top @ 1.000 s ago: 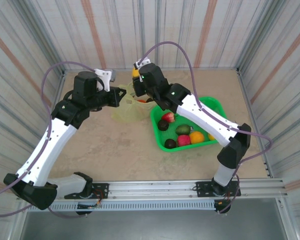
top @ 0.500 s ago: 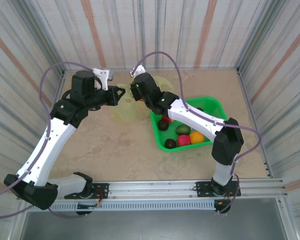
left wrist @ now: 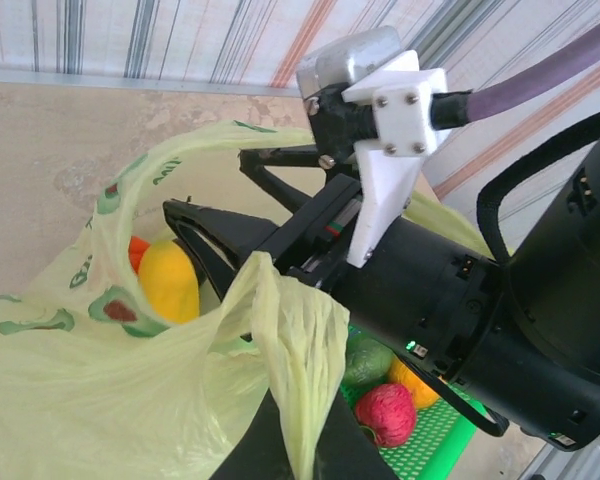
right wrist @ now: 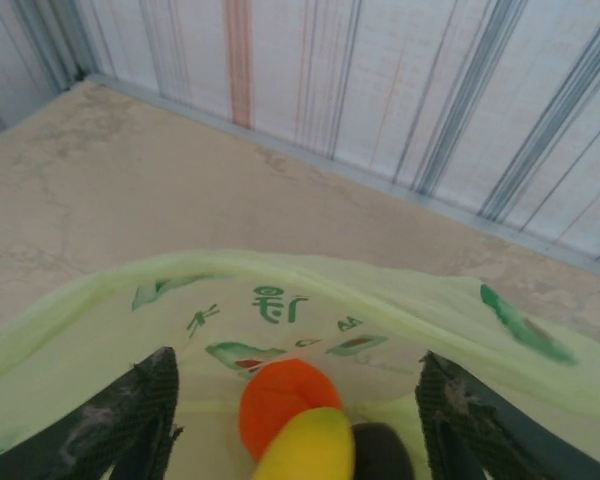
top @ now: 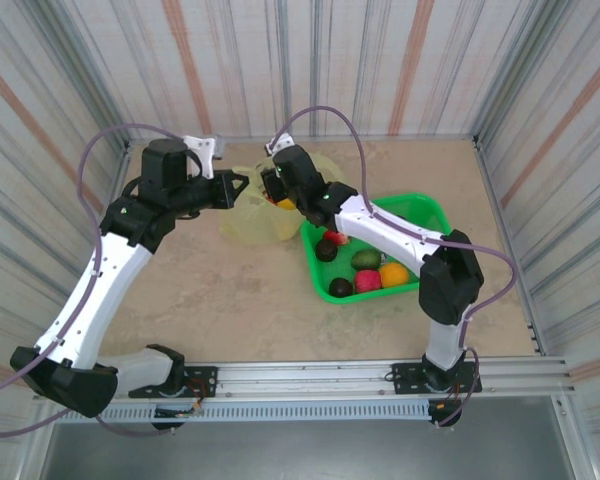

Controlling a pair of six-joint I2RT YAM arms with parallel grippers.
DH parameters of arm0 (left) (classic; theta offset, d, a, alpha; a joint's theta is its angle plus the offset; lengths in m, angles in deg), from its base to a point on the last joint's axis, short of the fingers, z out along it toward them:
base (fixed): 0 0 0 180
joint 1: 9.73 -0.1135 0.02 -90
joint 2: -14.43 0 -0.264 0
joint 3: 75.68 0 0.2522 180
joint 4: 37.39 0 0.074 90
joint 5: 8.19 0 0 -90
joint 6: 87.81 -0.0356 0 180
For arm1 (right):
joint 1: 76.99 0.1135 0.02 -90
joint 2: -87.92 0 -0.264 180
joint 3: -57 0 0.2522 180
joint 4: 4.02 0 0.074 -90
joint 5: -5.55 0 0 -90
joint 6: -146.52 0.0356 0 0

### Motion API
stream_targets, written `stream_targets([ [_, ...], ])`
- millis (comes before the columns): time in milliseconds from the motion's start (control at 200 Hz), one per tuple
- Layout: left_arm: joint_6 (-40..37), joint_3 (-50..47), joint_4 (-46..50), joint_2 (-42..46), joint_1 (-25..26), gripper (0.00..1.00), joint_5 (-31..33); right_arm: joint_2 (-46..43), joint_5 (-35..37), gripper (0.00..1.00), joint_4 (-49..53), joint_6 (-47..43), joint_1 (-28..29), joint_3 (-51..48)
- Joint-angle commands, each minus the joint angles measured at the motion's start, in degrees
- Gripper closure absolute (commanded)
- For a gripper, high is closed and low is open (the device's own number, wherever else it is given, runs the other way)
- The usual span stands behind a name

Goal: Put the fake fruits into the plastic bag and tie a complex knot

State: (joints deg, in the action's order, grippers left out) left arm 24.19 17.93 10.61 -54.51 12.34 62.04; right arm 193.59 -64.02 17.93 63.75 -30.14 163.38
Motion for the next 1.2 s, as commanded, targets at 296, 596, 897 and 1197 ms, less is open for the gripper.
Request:
stream_targets([
  [296,0.68,0.76,-1.59,-1.12,-0.48,1.0,-1.52,-12.84,-14.03,0.61,6.9,7.45,-1.06,1.51],
  [596,3.01,0.84,-2.22,-2.01,-0.45,1.0,-1.76,-21.64,-25.39,0.58,11.49,17.69,-5.42,3.31],
  [897,3.57,0.31,-3.6,-1.25,-0.44,1.0,-1.8,-31.83,-28.61,0.57,17.28,27.91,-15.23,-2.0],
  [1197,3.59,-0.91,-4.23,-0.22,-0.44,1.0,-2.08,-33.95,-28.53,0.65,38.27,36.18,-30.21,-14.04],
])
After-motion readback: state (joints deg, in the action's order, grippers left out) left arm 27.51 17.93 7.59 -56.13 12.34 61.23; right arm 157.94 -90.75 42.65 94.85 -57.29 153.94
